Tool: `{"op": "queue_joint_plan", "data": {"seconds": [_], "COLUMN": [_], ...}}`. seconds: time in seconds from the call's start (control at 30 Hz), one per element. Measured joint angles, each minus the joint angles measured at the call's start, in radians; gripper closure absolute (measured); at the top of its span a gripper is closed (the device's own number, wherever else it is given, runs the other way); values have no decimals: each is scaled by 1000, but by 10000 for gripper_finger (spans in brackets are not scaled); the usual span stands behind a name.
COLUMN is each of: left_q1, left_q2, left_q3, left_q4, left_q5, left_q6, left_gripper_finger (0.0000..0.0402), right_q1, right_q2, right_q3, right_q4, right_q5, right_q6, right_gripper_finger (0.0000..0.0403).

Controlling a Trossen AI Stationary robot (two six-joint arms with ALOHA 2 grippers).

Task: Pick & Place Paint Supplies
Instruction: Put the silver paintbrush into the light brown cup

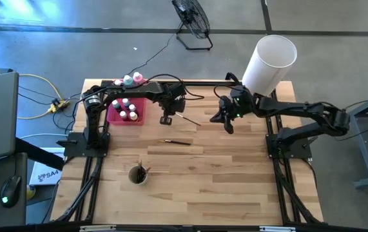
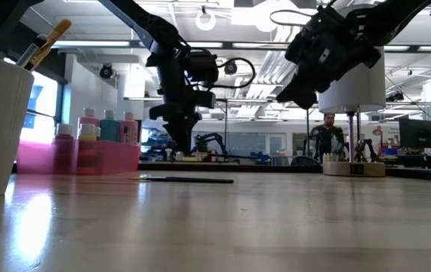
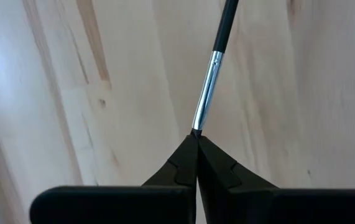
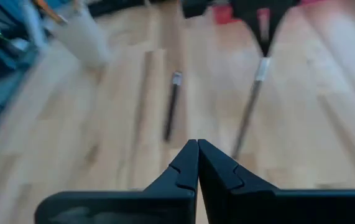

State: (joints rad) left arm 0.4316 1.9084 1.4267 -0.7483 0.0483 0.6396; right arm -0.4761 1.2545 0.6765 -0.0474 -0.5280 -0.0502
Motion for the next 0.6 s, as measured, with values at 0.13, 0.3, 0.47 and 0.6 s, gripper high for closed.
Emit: {"op": "queue_joint_plan", "data": {"seconds": [0.13,0.3,0.47,0.6], "left_q1": [2,8,7,-4], "left_q2": [-11,-31,-39,-39], "left_q3": [0,1,1,1], "left_q4": [-18,-24,-40,-54], "left_q5": [-31,-51,-81,-130], "left_q6": [44,105,182,195], "left_gripper_finger": [401,401,401,401], "right_q1": [-18,2,58,105], "right_q2": [25,76,114,121], "right_q3": [0,0,12,20], "right_q4": [27,80,131,134], "right_q5": [-61,-38,14,67], "right_q6": [92,148,215,251], "right_gripper_finger": [401,401,401,401]}}
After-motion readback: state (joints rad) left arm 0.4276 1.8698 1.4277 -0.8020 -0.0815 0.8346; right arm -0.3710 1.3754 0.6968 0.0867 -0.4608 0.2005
